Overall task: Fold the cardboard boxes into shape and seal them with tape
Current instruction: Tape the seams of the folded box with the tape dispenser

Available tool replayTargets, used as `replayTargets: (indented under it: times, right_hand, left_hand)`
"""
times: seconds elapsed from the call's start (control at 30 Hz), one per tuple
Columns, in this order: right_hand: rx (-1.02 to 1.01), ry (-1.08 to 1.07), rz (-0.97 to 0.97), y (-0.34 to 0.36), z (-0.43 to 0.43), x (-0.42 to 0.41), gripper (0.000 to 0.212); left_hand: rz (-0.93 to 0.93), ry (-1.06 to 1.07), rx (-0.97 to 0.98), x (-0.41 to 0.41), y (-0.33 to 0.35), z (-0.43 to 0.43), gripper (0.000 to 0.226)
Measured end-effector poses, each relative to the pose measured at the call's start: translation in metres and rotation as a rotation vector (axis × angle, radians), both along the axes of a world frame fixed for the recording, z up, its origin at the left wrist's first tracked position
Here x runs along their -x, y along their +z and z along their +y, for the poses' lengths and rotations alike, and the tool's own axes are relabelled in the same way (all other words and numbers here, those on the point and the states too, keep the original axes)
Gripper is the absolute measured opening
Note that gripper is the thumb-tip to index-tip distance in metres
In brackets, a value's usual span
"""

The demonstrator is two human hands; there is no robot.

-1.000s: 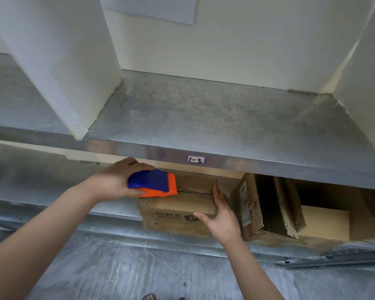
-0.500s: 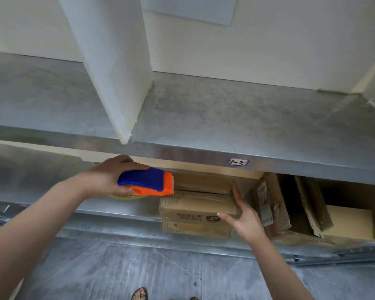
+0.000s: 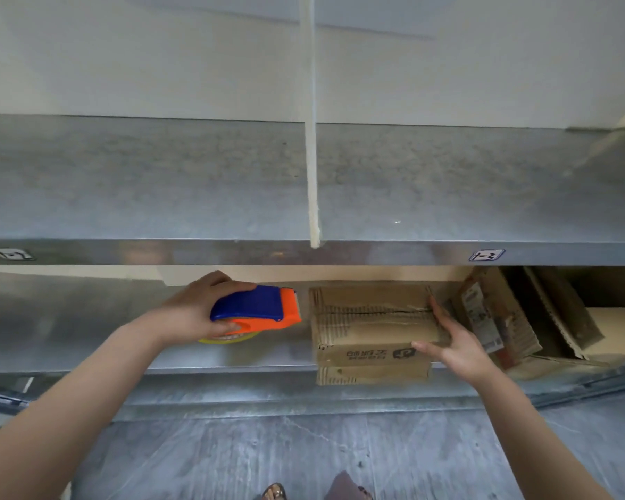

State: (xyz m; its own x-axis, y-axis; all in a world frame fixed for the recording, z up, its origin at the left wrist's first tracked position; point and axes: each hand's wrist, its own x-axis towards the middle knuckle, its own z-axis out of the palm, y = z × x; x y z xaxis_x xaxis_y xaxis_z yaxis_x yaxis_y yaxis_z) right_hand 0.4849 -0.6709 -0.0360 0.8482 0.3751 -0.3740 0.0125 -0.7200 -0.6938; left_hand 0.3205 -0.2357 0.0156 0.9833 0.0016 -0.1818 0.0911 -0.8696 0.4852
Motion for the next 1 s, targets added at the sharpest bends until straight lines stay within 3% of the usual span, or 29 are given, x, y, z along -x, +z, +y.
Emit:
replayTargets:
  times: [0.13, 0.27, 0.4, 0.63, 0.73, 0.87, 1.0]
  right_hand:
    - [-0.028, -0.029, 0.033, 0.0, 0.002, 0.002, 0.105]
    - [-0.035, -0.026, 0.042, 0.001, 0.001, 0.001, 0.117]
    - [-0.028, -0.014, 0.026, -0.002, 0.001, 0.001, 0.1]
    - [-0.038, 0.002, 0.006, -0.004, -0.001, -0.001, 0.098]
    - [-0.057, 0.007, 0.017, -0.004, -0.001, -0.001, 0.103]
    - [-0.065, 0.018, 0.035, -0.006, -0.003, -0.005, 0.124]
    - [-0.08, 0.022, 0.029, -0.01, -0.004, -0.006, 0.125]
  left_hand:
    - [-0.023, -0.008, 0.025, -0.004, -0.014, -0.002, 0.06]
    - [-0.012, 0.01, 0.038, -0.01, -0.017, -0.006, 0.065]
    - [0.016, 0.006, 0.017, -0.013, -0.025, -0.014, 0.064]
    - [0.053, -0.022, 0.006, -0.013, -0.02, -0.009, 0.066]
    - [0.036, -0.044, 0.001, -0.006, -0.015, 0.002, 0.067]
    - [0.006, -0.085, -0.011, -0.005, -0.011, 0.007, 0.068]
    - [-0.03, -0.108, 0.011, -0.002, -0.017, 0.011, 0.076]
